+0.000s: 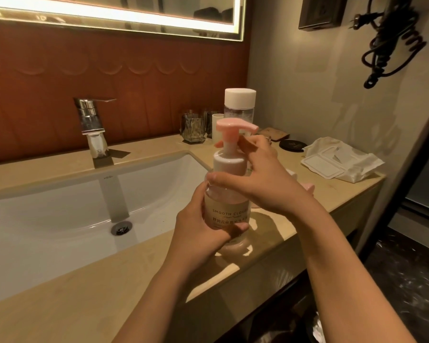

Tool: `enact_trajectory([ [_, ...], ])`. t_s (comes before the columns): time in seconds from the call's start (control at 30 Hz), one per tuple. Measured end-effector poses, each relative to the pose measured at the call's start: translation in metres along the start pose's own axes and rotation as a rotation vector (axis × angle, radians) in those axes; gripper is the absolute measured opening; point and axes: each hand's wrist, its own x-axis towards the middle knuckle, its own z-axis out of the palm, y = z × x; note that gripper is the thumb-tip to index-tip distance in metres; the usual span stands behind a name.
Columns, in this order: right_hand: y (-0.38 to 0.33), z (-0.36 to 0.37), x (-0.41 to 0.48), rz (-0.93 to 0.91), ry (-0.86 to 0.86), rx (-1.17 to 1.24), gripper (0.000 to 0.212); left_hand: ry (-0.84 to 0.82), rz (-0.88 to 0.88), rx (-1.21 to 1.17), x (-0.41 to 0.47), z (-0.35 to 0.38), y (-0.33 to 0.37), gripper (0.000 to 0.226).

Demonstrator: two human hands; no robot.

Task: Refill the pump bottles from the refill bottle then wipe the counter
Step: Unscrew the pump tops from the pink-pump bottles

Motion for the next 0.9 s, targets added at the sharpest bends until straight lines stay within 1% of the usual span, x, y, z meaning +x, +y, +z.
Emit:
enact_trajectory([
  [0.07,0.000,0.009,0.000,0.010,0.064,-0.014,0.075,0.000,-0.010,0.008,0.001,0.001,0.001,0.077],
  [0.1,-0.001,0.012,0.000,0.012,0.103,0.038,0.076,0.001,-0.005,0.014,0.001,0.001,0.000,0.077],
  [0.17,0.001,0.012,0.000,0.008,0.146,0.214,0.067,0.005,0.003,0.025,0.001,0.000,-0.001,0.082],
  [0.23,0.003,0.006,-0.001,-0.011,0.091,0.342,0.056,0.009,0.013,0.017,0.001,-0.001,-0.002,0.086],
  [0.27,0.005,0.004,-0.001,-0.024,0.046,0.367,0.051,0.010,0.018,0.010,0.000,-0.002,-0.002,0.087],
  [0.33,0.005,0.003,-0.003,-0.051,-0.017,0.368,0.046,0.014,0.021,0.000,0.000,-0.001,-0.002,0.087],
  [0.37,0.005,0.006,-0.003,-0.057,-0.016,0.336,0.047,0.015,0.017,-0.005,0.001,-0.001,-0.003,0.087],
  [0.4,0.006,0.009,-0.001,-0.053,0.014,0.273,0.052,0.015,0.008,-0.008,0.001,0.000,-0.002,0.086],
  [0.47,0.006,0.015,0.003,-0.007,0.127,0.105,0.067,0.017,-0.005,-0.008,0.001,0.000,-0.002,0.084],
  [0.5,0.005,0.017,0.003,0.015,0.179,0.053,0.071,0.017,-0.005,-0.009,0.001,0.000,-0.002,0.084],
  [0.53,0.005,0.018,0.003,0.024,0.215,0.042,0.070,0.017,-0.002,-0.008,0.001,0.000,-0.003,0.084],
  [0.67,0.006,0.015,-0.001,-0.009,0.269,0.187,0.058,0.007,0.006,0.028,0.002,-0.001,-0.004,0.086],
  [0.8,0.002,0.008,-0.003,-0.060,0.283,0.245,0.048,0.010,0.024,0.042,0.001,-0.002,-0.004,0.089],
  [0.9,-0.003,0.002,-0.002,-0.086,0.279,0.298,0.045,0.015,0.031,0.035,0.001,-0.001,-0.003,0.088],
])
